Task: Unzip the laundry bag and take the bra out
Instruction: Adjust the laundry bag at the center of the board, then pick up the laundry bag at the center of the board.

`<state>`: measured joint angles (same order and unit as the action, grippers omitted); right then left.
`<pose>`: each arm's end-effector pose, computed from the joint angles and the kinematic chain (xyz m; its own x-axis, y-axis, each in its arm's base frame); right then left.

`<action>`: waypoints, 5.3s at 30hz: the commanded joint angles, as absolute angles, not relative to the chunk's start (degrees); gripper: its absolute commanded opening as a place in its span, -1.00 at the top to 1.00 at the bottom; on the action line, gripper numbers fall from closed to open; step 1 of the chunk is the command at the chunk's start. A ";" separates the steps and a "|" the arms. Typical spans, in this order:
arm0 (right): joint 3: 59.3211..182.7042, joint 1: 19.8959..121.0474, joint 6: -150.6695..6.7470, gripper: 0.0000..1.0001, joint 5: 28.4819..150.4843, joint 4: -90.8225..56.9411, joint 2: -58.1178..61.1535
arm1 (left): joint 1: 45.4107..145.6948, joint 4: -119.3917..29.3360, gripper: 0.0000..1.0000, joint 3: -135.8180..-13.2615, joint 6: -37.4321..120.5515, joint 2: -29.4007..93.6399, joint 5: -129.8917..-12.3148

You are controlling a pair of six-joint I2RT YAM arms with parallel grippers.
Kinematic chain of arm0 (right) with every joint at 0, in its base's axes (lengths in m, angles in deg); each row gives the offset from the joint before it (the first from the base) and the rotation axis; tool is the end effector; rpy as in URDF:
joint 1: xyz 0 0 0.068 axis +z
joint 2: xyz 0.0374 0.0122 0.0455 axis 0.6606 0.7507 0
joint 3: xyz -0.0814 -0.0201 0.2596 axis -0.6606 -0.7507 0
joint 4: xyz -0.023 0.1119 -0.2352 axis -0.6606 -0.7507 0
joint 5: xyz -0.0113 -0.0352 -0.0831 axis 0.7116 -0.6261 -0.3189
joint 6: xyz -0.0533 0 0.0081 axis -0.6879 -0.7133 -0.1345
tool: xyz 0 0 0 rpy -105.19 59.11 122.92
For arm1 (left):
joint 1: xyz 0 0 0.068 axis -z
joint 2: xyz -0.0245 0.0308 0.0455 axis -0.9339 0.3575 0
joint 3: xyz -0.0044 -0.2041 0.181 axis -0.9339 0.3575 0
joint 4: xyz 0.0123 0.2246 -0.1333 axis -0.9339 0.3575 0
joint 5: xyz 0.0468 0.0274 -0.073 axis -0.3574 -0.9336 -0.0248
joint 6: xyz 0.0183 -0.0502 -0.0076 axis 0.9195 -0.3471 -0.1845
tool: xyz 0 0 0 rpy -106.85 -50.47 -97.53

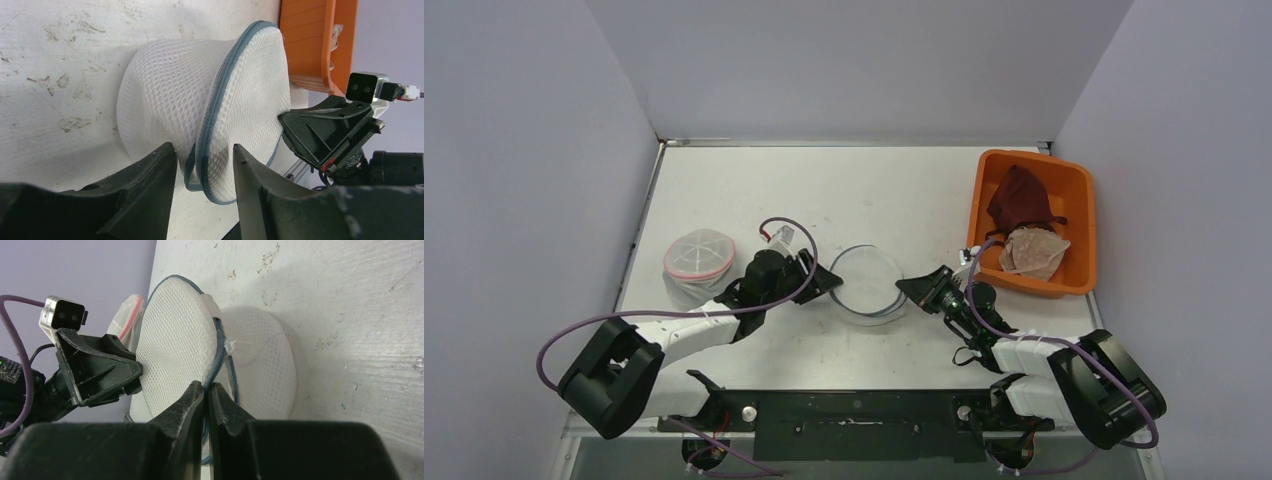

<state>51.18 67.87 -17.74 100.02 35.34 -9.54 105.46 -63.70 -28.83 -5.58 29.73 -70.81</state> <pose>0.1701 0.0973 0.1436 -0.7037 0.5778 -0.4136 -0.1675 0.4307 0.8868 0.2007 -0.1547 0.1818 -0.7755 -0.4783 -0.4122 0.0615 0.5925 -0.8032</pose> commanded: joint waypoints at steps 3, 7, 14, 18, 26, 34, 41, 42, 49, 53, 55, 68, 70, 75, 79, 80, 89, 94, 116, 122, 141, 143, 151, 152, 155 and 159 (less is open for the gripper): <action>53.22 68.76 -19.49 0.89 98.89 35.68 -11.63 | 105.70 -66.80 0.32 -30.70 -3.74 31.18 -70.89; 53.86 68.95 -20.80 0.89 99.34 33.17 -13.09 | 105.70 -67.89 0.73 -29.97 -3.19 31.42 -69.98; 60.16 69.08 -30.56 -0.25 99.39 9.80 -23.70 | 105.45 -67.57 1.00 -29.36 -1.76 30.87 -68.82; 65.06 68.87 -36.32 -0.55 96.78 -3.57 -29.41 | 105.36 -67.72 1.00 -29.01 -1.36 30.57 -68.15; 69.85 66.33 -37.09 -0.68 102.29 -2.02 -18.11 | 105.18 -67.72 1.00 -28.49 -0.30 31.10 -67.74; 72.44 67.01 -36.14 -0.51 106.09 7.68 -3.17 | 105.09 -67.43 1.00 -28.51 0.43 34.28 -68.57; 70.71 68.13 -35.31 -0.15 106.52 11.74 0.32 | 105.00 -67.27 1.00 -28.04 0.93 37.55 -69.62; 70.41 68.21 -35.40 -0.08 106.27 11.73 0.26 | 105.00 -67.27 1.00 -28.03 0.93 38.17 -69.53; 68.10 70.75 -40.71 0.11 99.21 7.99 -2.94 | 105.00 -67.57 1.00 -29.09 1.14 43.24 -69.49; 66.13 71.87 -42.73 0.18 95.93 7.34 -3.77 | 105.16 -67.40 1.00 -29.74 1.46 46.09 -70.05; 65.29 72.24 -43.28 0.21 94.97 7.38 -3.95 | 105.18 -68.28 1.00 -29.31 1.38 46.85 -70.42; 70.64 77.18 -44.40 -0.35 84.10 -8.08 -23.37 | 106.05 -66.06 1.00 -30.35 2.30 44.85 -71.91; 72.23 78.43 -44.18 -0.15 86.94 -8.19 -24.55 | 106.13 -65.51 1.00 -30.62 2.51 44.58 -72.15; 71.08 79.04 -39.71 0.30 100.64 0.33 -19.82 | 106.32 -64.65 1.00 -30.59 2.85 43.89 -72.85; 66.70 79.14 -38.80 0.53 101.75 4.70 -15.66 | 106.41 -64.32 1.00 -30.58 3.16 43.64 -73.10; 65.56 79.14 -38.60 0.54 101.68 5.92 -14.97 | 106.48 -64.14 1.00 -30.67 3.28 43.68 -73.25; 56.87 78.92 -36.98 0.55 95.14 16.07 -7.11 | 106.71 -65.96 1.00 -30.41 3.05 45.75 -73.23; 53.65 78.95 -35.51 0.55 91.45 20.31 -3.60 | 106.85 -66.15 1.00 -30.67 3.04 46.45 -72.97; 59.06 79.66 -38.48 0.50 88.76 11.56 -5.21 | 107.44 -46.70 0.01 -34.00 6.00 18.00 -81.42; 59.33 79.70 -39.22 0.50 88.38 10.72 -5.12 | 109.98 -58.26 0.23 -38.39 6.17 24.20 -72.90; 58.64 80.37 -40.01 0.50 87.51 9.80 -5.99 | 110.83 -62.70 0.81 -38.36 8.01 47.86 -84.90; 58.14 80.30 -40.08 0.50 86.88 9.85 -6.00 | 110.80 -62.97 0.82 -37.98 7.68 48.89 -85.68; 54.78 80.36 -38.56 0.50 84.55 14.25 -2.18 | 110.10 -66.83 0.84 -35.46 6.98 53.82 -86.34; 54.59 80.37 -38.04 0.51 84.52 14.67 -1.49 | 110.10 -67.39 0.84 -35.16 6.85 54.36 -86.18; 54.12 80.31 -36.94 0.51 84.24 15.27 -0.35 | 110.09 -69.10 0.85 -34.11 6.34 55.53 -85.65; 54.36 80.34 -36.87 0.50 84.40 14.16 -2.11 | 110.10 -70.54 0.85 -32.70 5.89 54.27 -84.59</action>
